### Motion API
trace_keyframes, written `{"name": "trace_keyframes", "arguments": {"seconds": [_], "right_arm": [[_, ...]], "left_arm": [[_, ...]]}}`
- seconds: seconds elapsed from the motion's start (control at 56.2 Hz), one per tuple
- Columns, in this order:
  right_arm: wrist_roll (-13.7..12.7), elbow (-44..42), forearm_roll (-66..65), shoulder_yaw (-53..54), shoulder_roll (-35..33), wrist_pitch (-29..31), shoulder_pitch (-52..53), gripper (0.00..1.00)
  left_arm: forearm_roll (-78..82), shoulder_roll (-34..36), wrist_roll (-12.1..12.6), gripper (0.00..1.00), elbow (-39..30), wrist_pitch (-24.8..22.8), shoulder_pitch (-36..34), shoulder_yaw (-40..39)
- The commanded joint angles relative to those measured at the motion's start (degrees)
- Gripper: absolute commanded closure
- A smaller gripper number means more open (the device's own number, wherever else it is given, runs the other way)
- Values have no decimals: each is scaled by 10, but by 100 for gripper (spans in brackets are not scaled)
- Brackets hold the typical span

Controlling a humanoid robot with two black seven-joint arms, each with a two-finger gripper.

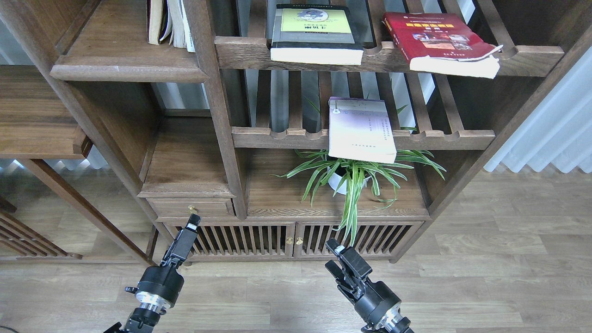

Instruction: Organize books on shelf

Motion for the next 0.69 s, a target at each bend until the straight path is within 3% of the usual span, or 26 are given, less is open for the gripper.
{"name": "trace_keyframes", "arguments": {"seconds": [0.0, 0.463, 0.676], "right_arm": [[0, 5, 1, -1, 0, 0, 10, 1], [8, -1, 4, 12, 0, 0, 35, 1], [17, -31, 6, 50, 0, 0, 108, 1]], "left_arm": [[-1, -7, 0, 0, 0, 0, 2, -32], [-5, 24, 0, 0, 2, 0, 8, -82], [-5, 21, 0, 0, 4, 0, 7, -83]]}}
